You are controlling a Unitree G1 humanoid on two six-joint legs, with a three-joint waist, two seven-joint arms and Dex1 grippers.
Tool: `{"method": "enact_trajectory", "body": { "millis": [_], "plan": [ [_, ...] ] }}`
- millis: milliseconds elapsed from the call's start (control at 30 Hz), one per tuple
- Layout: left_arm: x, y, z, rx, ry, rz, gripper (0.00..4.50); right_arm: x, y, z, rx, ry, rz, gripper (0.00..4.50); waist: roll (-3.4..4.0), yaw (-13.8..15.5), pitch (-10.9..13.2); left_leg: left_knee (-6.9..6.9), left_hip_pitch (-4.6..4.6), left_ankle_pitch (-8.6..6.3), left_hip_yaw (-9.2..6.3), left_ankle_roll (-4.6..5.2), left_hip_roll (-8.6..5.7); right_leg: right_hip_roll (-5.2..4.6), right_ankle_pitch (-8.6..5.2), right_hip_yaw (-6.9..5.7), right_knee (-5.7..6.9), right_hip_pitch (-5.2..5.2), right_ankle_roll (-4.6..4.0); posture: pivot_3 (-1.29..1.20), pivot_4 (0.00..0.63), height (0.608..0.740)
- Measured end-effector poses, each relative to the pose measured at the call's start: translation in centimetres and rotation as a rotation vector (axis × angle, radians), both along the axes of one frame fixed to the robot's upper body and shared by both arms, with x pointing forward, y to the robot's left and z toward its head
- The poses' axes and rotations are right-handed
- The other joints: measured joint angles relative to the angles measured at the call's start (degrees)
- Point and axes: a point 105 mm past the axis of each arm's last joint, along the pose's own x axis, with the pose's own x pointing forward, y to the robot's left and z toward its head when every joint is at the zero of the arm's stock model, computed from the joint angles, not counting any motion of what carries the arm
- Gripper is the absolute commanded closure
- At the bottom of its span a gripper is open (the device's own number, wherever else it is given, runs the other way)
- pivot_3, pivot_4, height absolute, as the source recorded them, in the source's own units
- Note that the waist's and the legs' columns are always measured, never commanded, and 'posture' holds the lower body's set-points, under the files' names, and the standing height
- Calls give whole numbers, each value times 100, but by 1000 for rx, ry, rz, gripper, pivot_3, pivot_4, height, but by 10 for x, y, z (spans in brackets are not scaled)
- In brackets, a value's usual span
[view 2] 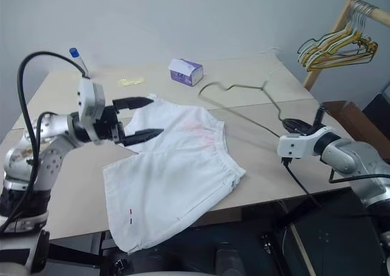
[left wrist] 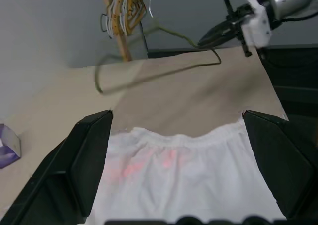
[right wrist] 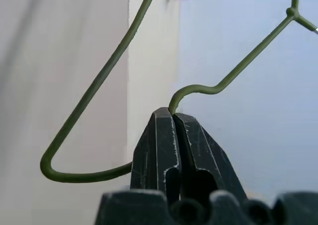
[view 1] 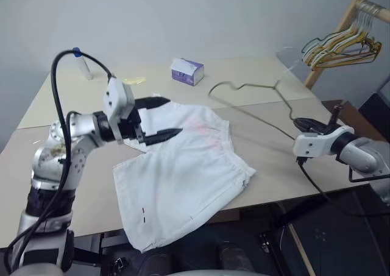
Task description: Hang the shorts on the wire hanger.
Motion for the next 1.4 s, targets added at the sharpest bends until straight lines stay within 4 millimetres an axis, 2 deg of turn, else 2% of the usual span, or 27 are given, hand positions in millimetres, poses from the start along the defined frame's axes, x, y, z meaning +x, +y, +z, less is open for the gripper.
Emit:
{"method": "enact_trajectory", "body": {
  "millis": [133,333,500,667,800,1167,1367,1400],
  "plan": [
    [10,-5,3,4,37,-30,0,1,22,3,-143,-65,192,4465,0,-67,0,0,-1,5,-1,-8,0,0,1,4,0,-1,0,-52,0,740],
    [15,-24,-25,148,162,-102,0,0,53,2,-189,-102,377,4465,0,-151,-1,4,-11,4,-7,-6,-4,-3,2,3,-3,-2,4,-66,0,740],
    [11,-25,-54,289,267,-143,0,0,57,6,-219,-118,412,4465,0,-194,-1,10,-14,0,-9,1,-2,-3,0,5,-4,-4,7,-70,0,740],
    [9,-22,-74,372,328,-123,0,1,57,6,-224,-121,409,4465,1,-207,-1,22,-14,-3,-10,6,1,-2,0,7,4,-4,7,-77,0,740],
    [6,-26,-76,375,350,-126,847,2,58,7,-222,-128,408,4500,1,-209,-2,44,-17,-8,-12,15,3,-2,2,6,11,-1,9,-77,0,740],
    [3,-31,-81,360,379,-132,4394,8,63,20,-214,-183,392,4500,2,-224,-2,50,-18,-9,-11,17,2,-3,7,10,9,-1,14,-72,0,740],
    [9,-25,-79,349,370,-81,4453,8,66,22,-215,-191,401,4500,3,-241,-3,51,-19,-9,-11,18,1,-5,8,10,9,0,15,-69,0,740],
    [10,-25,-79,352,365,-75,4487,8,66,22,-214,-191,401,4241,3,-241,-3,51,-19,-10,-11,18,1,-5,8,10,9,0,16,-68,0,740]
  ]
}}
